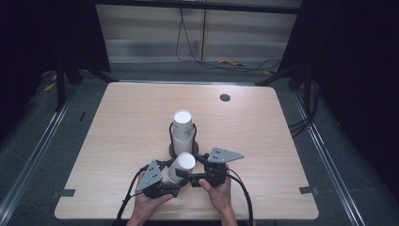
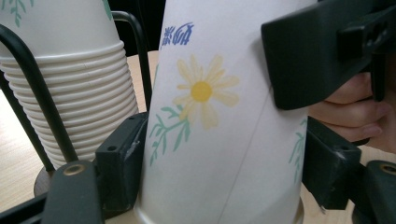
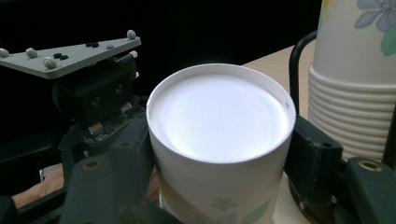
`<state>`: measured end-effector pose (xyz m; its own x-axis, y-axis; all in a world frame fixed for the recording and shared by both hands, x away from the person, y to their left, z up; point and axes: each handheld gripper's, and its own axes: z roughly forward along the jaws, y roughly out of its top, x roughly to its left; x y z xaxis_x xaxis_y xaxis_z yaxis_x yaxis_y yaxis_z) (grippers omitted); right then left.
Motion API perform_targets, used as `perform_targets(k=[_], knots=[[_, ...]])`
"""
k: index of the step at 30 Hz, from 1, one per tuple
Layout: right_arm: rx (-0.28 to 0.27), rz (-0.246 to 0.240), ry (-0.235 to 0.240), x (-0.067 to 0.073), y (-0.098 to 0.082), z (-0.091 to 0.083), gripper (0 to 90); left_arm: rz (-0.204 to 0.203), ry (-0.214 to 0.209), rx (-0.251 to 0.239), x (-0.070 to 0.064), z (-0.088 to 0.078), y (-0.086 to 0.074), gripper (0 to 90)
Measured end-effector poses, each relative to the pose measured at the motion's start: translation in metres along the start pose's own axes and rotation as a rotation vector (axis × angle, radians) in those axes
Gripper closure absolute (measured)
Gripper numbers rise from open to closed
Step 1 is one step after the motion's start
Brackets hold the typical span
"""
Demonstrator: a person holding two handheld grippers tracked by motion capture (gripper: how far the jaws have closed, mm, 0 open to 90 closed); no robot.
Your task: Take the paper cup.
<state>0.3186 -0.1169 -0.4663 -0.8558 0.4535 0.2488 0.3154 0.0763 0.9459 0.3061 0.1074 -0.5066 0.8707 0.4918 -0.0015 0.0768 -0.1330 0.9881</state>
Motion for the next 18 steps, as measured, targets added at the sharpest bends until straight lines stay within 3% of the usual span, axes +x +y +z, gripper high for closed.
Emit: perform_targets(k=[5,13,18], knots=[[-0.019,-0.003,-0.028,-0.0002,0.0013,-0.0018,29.9,-0.001,0.012,0.000,0.0008,-0.0019,0.0010,26.9],[-0.023,0.005,-0.075,-0.0019,0.0031,-0.0041,18.6,-0.016,0.010,0.011,0.0030,-0.0037,0.0017,27.9],[-0.031,0.010,-0.065,-0.0025,0.0051,-0.0071,15.7,-0.048,-0.002,0.031,0.0071,-0.0053,0.0030,27.9]])
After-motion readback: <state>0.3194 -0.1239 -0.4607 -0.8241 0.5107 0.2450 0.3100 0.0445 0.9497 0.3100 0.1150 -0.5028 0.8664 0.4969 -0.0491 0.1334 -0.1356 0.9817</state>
